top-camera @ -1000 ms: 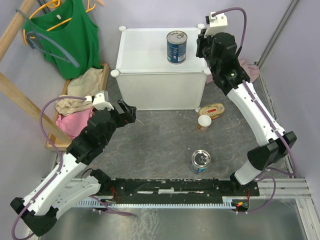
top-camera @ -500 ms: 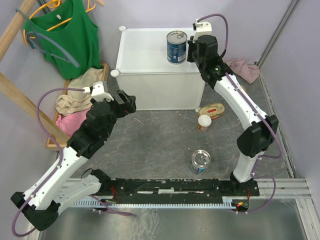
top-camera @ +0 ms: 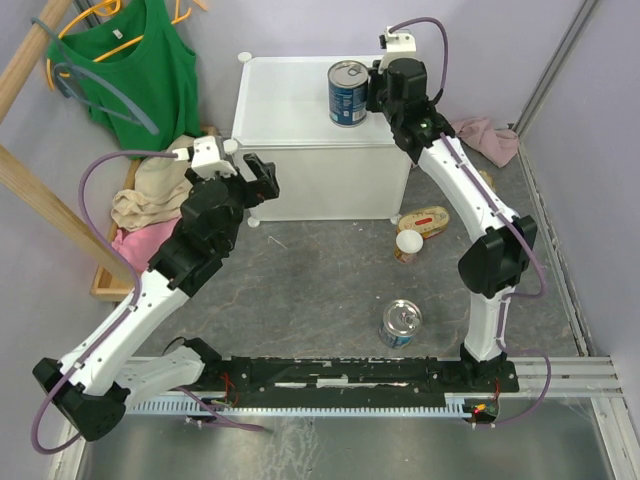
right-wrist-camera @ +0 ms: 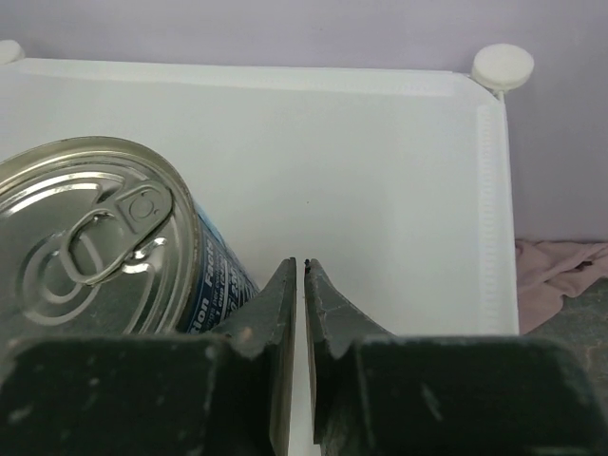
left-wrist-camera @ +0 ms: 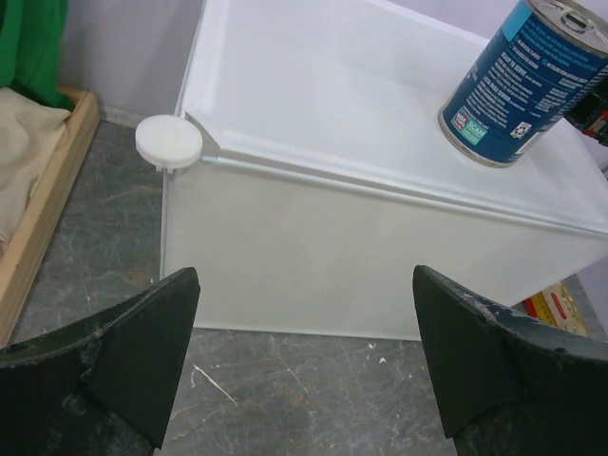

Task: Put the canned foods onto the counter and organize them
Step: Place the canned food on the counter.

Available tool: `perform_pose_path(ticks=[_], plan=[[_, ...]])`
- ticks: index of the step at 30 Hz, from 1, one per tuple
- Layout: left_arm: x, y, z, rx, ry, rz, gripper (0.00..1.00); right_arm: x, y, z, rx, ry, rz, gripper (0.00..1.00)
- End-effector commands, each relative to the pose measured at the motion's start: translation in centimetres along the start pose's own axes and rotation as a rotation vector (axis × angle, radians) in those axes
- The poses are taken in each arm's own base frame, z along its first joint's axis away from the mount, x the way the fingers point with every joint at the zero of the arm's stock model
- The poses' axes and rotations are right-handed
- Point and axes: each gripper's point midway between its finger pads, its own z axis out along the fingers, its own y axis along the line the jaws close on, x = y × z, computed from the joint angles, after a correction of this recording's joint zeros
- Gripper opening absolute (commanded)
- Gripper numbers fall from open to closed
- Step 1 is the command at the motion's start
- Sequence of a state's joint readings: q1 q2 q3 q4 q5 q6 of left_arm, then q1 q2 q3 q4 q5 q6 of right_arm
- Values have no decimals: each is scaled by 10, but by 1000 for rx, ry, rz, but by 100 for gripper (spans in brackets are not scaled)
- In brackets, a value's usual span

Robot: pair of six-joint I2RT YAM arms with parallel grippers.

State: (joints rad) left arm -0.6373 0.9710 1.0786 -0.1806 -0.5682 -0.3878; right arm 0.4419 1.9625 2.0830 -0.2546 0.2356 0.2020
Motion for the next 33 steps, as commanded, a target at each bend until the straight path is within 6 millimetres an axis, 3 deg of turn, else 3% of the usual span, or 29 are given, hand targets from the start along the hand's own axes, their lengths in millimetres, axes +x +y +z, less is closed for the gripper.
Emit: perform_pose_path(ticks=[1,11,25,33], plan=[[-40,-8,7,-11,-124,20,99,-13,32,2,-103,-41,47,15],[-43,-13,21,-24,-150,68,99,3,76,8,-174,-22,65,16],[-52,-6,35,-49,-172,75,100,12,138,5,-240,-23,86,16],[-54,-6,47,3,-167,53,100,13,163,4,-276,-27,92,16]])
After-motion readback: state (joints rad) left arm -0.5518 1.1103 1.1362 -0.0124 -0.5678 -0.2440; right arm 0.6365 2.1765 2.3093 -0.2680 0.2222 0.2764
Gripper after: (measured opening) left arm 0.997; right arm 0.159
